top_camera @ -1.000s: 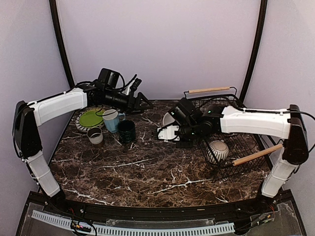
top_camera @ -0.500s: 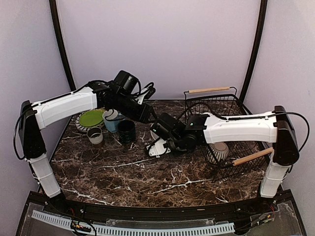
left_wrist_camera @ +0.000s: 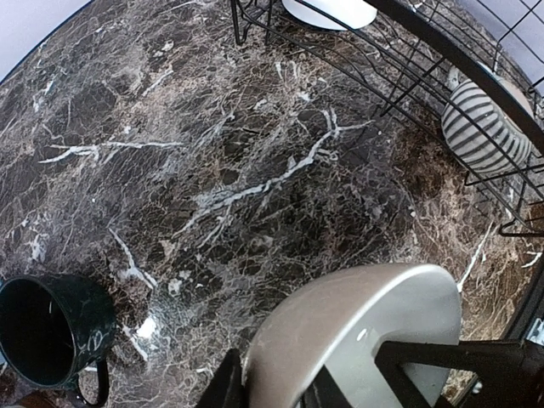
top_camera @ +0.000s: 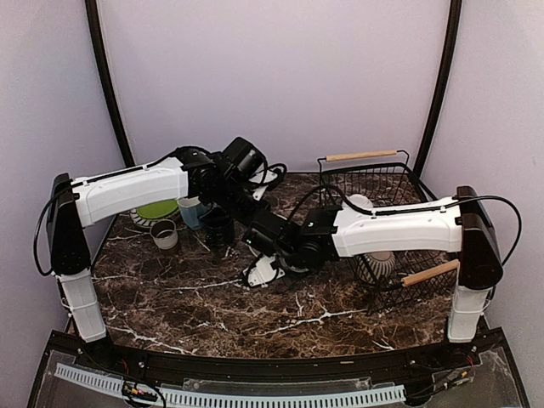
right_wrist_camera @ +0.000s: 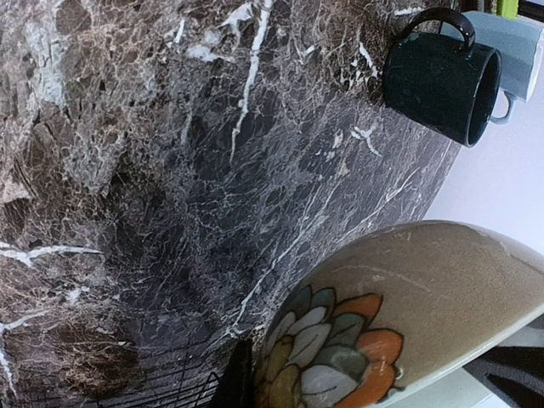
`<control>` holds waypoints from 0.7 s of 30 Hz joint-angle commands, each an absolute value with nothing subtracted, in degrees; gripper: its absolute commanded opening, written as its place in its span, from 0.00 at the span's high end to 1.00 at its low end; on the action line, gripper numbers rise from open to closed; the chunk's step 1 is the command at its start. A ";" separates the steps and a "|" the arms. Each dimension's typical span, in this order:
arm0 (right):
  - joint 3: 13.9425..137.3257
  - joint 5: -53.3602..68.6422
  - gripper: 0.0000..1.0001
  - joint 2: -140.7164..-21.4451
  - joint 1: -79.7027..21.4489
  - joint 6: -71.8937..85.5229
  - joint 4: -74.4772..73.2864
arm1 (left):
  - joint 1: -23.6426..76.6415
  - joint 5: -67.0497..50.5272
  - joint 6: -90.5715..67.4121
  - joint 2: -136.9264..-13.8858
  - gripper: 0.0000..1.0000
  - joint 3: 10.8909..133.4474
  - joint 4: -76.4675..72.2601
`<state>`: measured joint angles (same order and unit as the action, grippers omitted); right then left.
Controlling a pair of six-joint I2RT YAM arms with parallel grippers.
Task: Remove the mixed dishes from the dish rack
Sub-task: Pass from the right arm to the left, then place the bowl at the corner of the board.
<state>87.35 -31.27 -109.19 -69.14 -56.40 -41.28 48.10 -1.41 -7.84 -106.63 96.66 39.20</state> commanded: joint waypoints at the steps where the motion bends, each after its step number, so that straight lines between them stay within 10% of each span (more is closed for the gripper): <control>1: 89.23 -32.72 1.00 -108.12 -69.92 -55.89 -39.68 | 48.25 1.55 -6.60 -107.06 0.84 98.08 42.58; 6: 88.15 -33.53 0.97 -108.14 -69.96 -55.61 -39.29 | 48.24 1.62 -7.11 -107.01 0.99 98.34 42.86; 16: 76.01 -32.09 0.08 -98.53 -69.71 -53.25 -27.11 | 48.25 6.65 -7.83 -103.36 0.99 96.99 41.42; 21: 69.31 -33.12 0.01 -91.56 -69.72 -48.84 -23.64 | 47.63 10.56 -7.46 -102.76 0.99 96.41 40.62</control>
